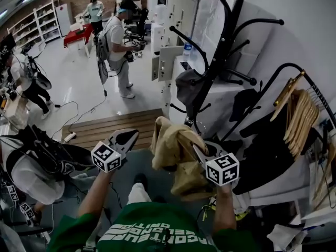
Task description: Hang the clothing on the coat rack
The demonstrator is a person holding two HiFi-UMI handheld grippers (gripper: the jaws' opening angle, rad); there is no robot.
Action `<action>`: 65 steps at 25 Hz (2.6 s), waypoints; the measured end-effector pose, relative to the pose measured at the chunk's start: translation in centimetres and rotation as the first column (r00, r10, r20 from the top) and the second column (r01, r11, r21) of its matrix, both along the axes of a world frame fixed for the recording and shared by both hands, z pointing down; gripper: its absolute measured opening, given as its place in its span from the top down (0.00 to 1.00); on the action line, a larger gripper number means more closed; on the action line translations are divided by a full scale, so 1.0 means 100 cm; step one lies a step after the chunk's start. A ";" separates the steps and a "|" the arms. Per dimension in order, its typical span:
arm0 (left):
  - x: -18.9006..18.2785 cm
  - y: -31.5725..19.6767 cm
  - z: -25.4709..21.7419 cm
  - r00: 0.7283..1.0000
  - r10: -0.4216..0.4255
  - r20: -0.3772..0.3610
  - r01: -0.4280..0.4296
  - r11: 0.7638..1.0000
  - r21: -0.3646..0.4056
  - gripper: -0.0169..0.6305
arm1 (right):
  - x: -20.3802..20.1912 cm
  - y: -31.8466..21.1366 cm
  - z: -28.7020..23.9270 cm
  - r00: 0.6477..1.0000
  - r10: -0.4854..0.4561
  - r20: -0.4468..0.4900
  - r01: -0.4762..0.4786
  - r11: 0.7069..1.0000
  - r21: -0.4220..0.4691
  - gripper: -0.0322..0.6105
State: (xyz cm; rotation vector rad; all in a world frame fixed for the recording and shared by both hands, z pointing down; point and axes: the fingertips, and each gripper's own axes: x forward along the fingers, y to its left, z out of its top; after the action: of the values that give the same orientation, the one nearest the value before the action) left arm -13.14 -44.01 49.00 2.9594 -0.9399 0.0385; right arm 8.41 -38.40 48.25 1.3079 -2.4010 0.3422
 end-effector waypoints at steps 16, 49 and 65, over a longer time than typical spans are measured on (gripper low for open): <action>0.025 -0.011 0.001 0.997 0.072 -0.012 -0.072 0.997 -0.004 0.97 | 0.004 -0.011 -0.007 0.999 0.026 0.030 -0.025 0.999 -0.019 0.84; 0.022 -0.022 -0.002 0.997 0.069 -0.041 -0.068 0.998 0.007 0.97 | 0.017 -0.145 -0.063 0.998 0.057 0.012 -0.057 0.998 0.004 0.84; 0.005 -0.021 0.005 0.998 0.038 -0.053 -0.039 0.999 -0.017 0.97 | 0.010 -0.160 -0.028 0.996 0.086 -0.015 -0.087 0.995 -0.056 0.84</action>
State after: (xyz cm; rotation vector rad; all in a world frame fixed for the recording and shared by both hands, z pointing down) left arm -12.61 -46.14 49.50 2.9461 -0.8722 -0.0289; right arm 9.38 -54.43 45.50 1.3873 -2.3117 0.4215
